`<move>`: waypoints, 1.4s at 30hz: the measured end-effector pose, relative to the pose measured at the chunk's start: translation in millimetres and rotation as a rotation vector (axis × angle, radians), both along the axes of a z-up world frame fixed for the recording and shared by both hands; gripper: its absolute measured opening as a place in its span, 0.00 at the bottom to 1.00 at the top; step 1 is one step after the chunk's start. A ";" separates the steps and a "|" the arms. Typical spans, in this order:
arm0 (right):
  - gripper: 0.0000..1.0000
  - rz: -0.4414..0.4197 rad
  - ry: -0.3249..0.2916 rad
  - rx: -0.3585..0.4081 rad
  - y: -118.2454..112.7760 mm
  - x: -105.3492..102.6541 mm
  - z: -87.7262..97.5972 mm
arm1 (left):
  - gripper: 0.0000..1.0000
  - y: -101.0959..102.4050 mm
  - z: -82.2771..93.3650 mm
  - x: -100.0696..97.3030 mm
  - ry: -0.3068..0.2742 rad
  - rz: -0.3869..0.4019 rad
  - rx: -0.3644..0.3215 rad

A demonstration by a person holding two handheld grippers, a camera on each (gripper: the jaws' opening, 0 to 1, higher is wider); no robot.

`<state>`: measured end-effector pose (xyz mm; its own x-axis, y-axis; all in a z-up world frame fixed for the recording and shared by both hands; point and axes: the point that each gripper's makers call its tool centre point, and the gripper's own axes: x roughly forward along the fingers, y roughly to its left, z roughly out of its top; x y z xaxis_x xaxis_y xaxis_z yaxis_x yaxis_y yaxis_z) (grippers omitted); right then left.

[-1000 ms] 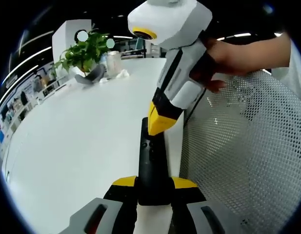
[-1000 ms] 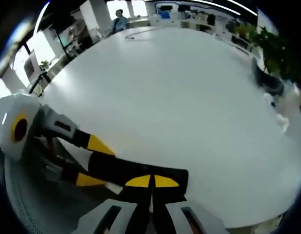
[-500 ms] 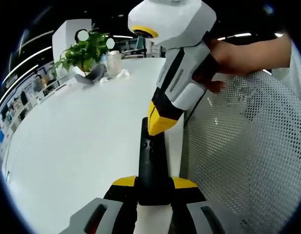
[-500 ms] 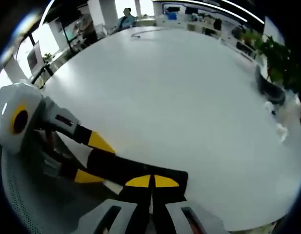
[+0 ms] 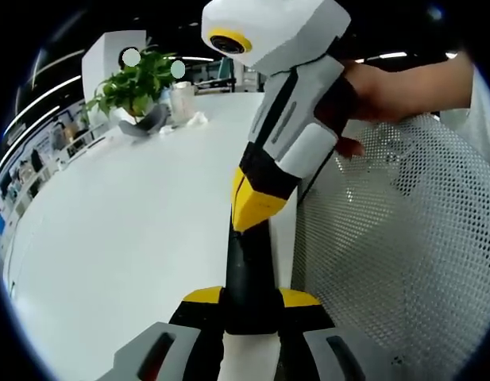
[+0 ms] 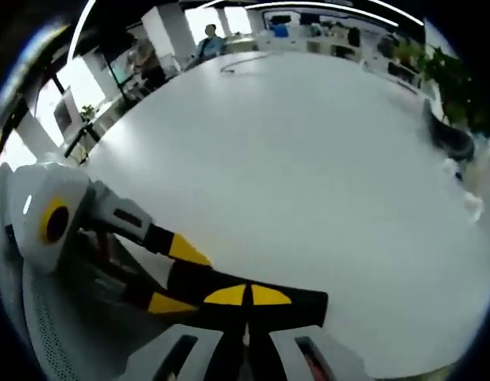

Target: Press the specified remote control buttons in sequence, fully releasing each button before pressing the next.

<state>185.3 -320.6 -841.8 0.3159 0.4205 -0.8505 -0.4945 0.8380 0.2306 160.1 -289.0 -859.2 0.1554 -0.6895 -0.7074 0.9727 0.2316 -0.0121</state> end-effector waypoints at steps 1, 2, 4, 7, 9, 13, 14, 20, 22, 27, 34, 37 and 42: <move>0.00 -0.002 0.002 0.000 -0.2 -0.2 -0.6 | 0.24 -0.1 0.0 0.0 -0.001 -0.002 0.000; 0.00 -0.005 0.008 0.003 -0.1 -0.7 -2.6 | 0.24 0.0 0.1 -0.1 -0.001 -0.003 0.000; 0.00 -0.003 0.032 0.013 1.3 -2.9 -6.2 | 0.24 -0.4 0.2 -0.5 -0.002 -0.007 0.000; 0.00 0.005 0.021 0.003 1.0 -3.3 -6.2 | 0.24 -2.6 -0.1 -3.9 -0.002 -0.025 0.002; 0.00 0.006 0.010 0.000 0.7 -2.3 -6.8 | 0.24 -4.2 0.0 -5.8 -0.005 -0.040 -0.001; 0.00 0.013 0.015 -0.018 -0.1 -3.3 -10.3 | 0.24 -4.4 -0.4 -6.2 -0.002 -0.041 -0.003; 0.00 0.012 0.015 -0.017 -0.2 -3.2 -10.5 | 0.24 -4.1 -0.5 -6.0 -0.001 -0.040 -0.004; 0.00 0.026 -0.004 -0.030 0.8 -3.3 -11.4 | 0.24 -3.7 -0.4 -5.8 0.004 -0.034 -0.007; 0.00 0.060 -0.034 -0.056 1.5 -3.4 -12.1 | 0.24 -3.7 -0.5 -5.4 0.011 -0.028 -0.007; 0.00 0.093 -0.064 -0.072 2.5 -4.0 -12.6 | 0.24 -3.5 0.0 -5.3 0.016 -0.021 -0.006; 0.00 0.126 -0.093 -0.107 3.3 -3.0 -13.1 | 0.24 -2.8 0.6 -5.5 0.022 -0.013 -0.011; 0.00 0.119 -0.093 -0.106 3.2 -2.8 -12.7 | 0.24 -2.5 0.7 -5.6 0.022 -0.014 -0.012; 0.00 0.013 -0.028 -0.020 1.8 -2.1 -10.8 | 0.24 -2.6 0.5 -5.6 0.001 -0.032 -0.011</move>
